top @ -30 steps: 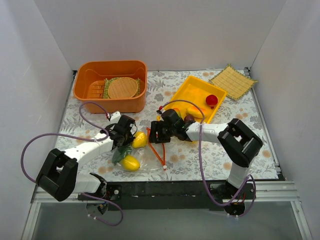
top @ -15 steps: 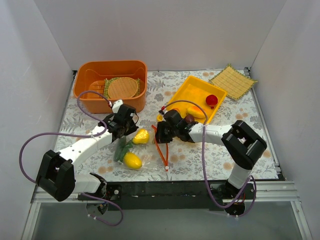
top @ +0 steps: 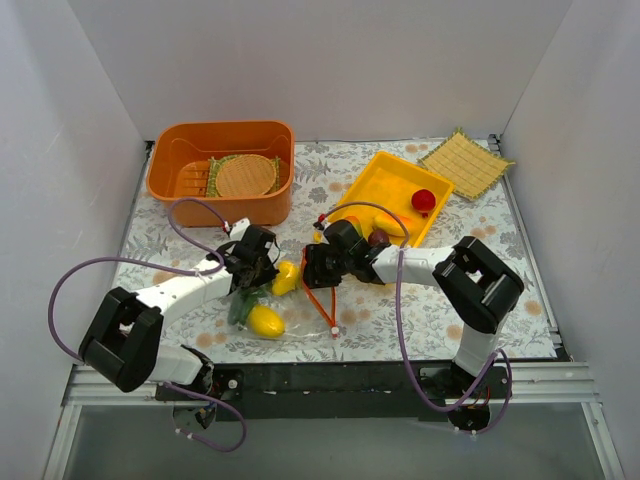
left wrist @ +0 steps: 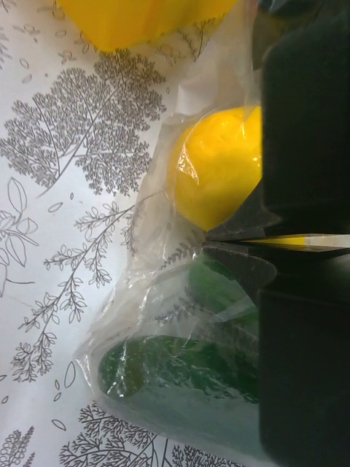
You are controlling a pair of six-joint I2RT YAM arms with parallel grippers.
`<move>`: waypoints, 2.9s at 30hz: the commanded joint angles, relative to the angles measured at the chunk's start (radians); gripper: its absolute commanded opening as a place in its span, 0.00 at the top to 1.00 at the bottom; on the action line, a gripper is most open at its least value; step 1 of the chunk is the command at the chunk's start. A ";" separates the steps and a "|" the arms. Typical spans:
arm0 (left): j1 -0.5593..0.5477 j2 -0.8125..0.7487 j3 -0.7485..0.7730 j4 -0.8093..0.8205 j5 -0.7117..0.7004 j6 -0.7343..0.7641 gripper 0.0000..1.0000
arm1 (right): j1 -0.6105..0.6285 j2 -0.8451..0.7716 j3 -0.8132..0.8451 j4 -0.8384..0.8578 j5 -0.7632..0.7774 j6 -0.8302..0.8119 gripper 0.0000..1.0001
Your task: Open the zip-top bag and remove the fake food
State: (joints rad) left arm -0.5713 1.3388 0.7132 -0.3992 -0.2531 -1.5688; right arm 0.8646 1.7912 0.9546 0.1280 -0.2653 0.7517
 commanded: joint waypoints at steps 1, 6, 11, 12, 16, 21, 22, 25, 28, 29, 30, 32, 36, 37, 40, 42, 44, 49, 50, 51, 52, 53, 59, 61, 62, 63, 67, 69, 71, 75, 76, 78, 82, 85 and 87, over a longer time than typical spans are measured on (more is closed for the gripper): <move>-0.006 0.014 -0.026 0.046 -0.003 -0.011 1.00 | 0.005 -0.024 0.047 0.094 -0.026 -0.023 0.45; -0.006 0.025 -0.058 0.071 0.005 -0.010 1.00 | 0.005 -0.035 0.065 0.108 -0.034 -0.031 0.34; -0.018 0.019 -0.077 0.105 0.018 0.003 1.00 | 0.007 0.011 0.101 0.091 -0.026 -0.051 0.30; -0.019 0.020 -0.080 0.111 0.021 0.007 1.00 | 0.014 0.016 0.108 0.084 -0.014 -0.057 0.28; -0.029 0.025 -0.086 0.128 0.029 0.018 1.00 | 0.028 0.071 0.164 0.030 0.023 -0.094 0.23; -0.029 0.034 -0.090 0.138 0.037 0.026 1.00 | 0.050 0.115 0.210 -0.030 0.077 -0.112 0.20; -0.029 0.036 -0.093 0.145 0.040 0.029 1.00 | 0.053 0.123 0.213 -0.033 0.084 -0.114 0.19; -0.029 0.042 -0.098 0.157 0.054 0.033 1.00 | 0.059 0.131 0.233 -0.059 0.135 -0.118 0.17; -0.030 0.039 -0.098 0.158 0.052 0.036 1.00 | 0.062 0.123 0.233 -0.054 0.172 -0.111 0.16; -0.030 0.036 -0.100 0.157 0.051 0.035 1.00 | 0.062 0.122 0.231 -0.051 0.179 -0.107 0.17; -0.030 0.034 -0.098 0.157 0.049 0.038 1.00 | 0.062 0.122 0.231 -0.045 0.189 -0.101 0.18; -0.030 0.031 -0.101 0.148 0.040 0.033 1.00 | 0.062 0.123 0.228 -0.036 0.198 -0.098 0.23; -0.029 0.046 -0.080 0.065 -0.050 -0.008 1.00 | 0.062 0.099 0.204 -0.036 0.219 -0.103 0.56; -0.029 0.052 -0.074 0.047 -0.069 -0.016 1.00 | 0.062 0.077 0.191 -0.042 0.219 -0.109 0.62; -0.024 0.063 -0.063 0.019 -0.118 -0.031 1.00 | 0.062 0.033 0.174 -0.071 0.233 -0.121 0.71; -0.019 0.062 -0.055 0.019 -0.133 -0.040 1.00 | 0.062 0.004 0.165 -0.086 0.238 -0.137 0.74; -0.016 0.060 -0.047 0.014 -0.143 -0.043 1.00 | 0.063 -0.015 0.156 -0.120 0.235 -0.149 0.77; 0.005 0.086 -0.012 0.005 -0.160 -0.034 1.00 | 0.062 -0.088 0.119 -0.183 0.251 -0.167 0.79; 0.011 0.092 -0.008 0.003 -0.163 -0.033 1.00 | 0.062 -0.098 0.110 -0.186 0.250 -0.173 0.79; 0.014 0.094 -0.003 0.003 -0.163 -0.033 1.00 | 0.062 -0.111 0.110 -0.206 0.241 -0.184 0.79; 0.016 0.100 0.005 0.003 -0.163 -0.028 1.00 | 0.063 -0.118 0.111 -0.221 0.236 -0.190 0.79; 0.022 0.105 0.011 0.005 -0.164 -0.028 1.00 | 0.062 -0.124 0.110 -0.235 0.229 -0.196 0.79; 0.037 0.134 0.035 0.010 -0.163 -0.017 1.00 | 0.062 -0.173 0.078 -0.286 0.187 -0.244 0.79; 0.040 0.135 0.037 0.010 -0.161 -0.014 1.00 | 0.062 -0.193 0.066 -0.310 0.201 -0.258 0.79; 0.041 0.134 0.037 0.013 -0.161 -0.013 1.00 | 0.062 -0.203 0.059 -0.315 0.210 -0.259 0.79; 0.041 0.131 0.035 0.016 -0.157 -0.010 1.00 | 0.062 -0.226 0.053 -0.321 0.222 -0.262 0.79; 0.041 0.117 0.022 0.031 -0.140 0.003 1.00 | 0.059 -0.279 0.061 -0.364 0.296 -0.282 0.79; 0.041 0.114 0.020 0.031 -0.133 0.006 1.00 | 0.051 -0.309 0.073 -0.396 0.308 -0.290 0.79; 0.041 0.108 0.019 0.031 -0.130 0.009 1.00 | 0.028 -0.326 0.088 -0.424 0.327 -0.302 0.79; 0.039 0.092 0.015 0.031 -0.121 0.013 1.00 | -0.073 -0.357 0.104 -0.439 0.310 -0.330 0.80; 0.040 0.089 0.014 0.033 -0.120 0.016 1.00 | -0.100 -0.358 0.108 -0.439 0.299 -0.334 0.80; 0.041 0.083 0.015 0.031 -0.112 0.021 1.00 | -0.178 -0.352 0.127 -0.429 0.288 -0.356 0.80; 0.041 0.059 0.028 0.027 -0.098 0.033 1.00 | -0.320 -0.287 0.186 -0.412 0.240 -0.377 0.80; 0.041 0.046 0.051 0.004 -0.097 0.047 1.00 | -0.401 -0.208 0.248 -0.400 0.238 -0.390 0.64; 0.041 0.031 0.075 -0.013 -0.097 0.056 1.00 | -0.435 -0.142 0.286 -0.409 0.233 -0.396 0.49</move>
State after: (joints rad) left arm -0.5377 1.4319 0.7311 -0.3897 -0.3496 -1.5410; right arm 0.4870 1.5635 1.1534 -0.2928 -0.0063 0.3923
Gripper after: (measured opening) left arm 0.009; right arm 0.566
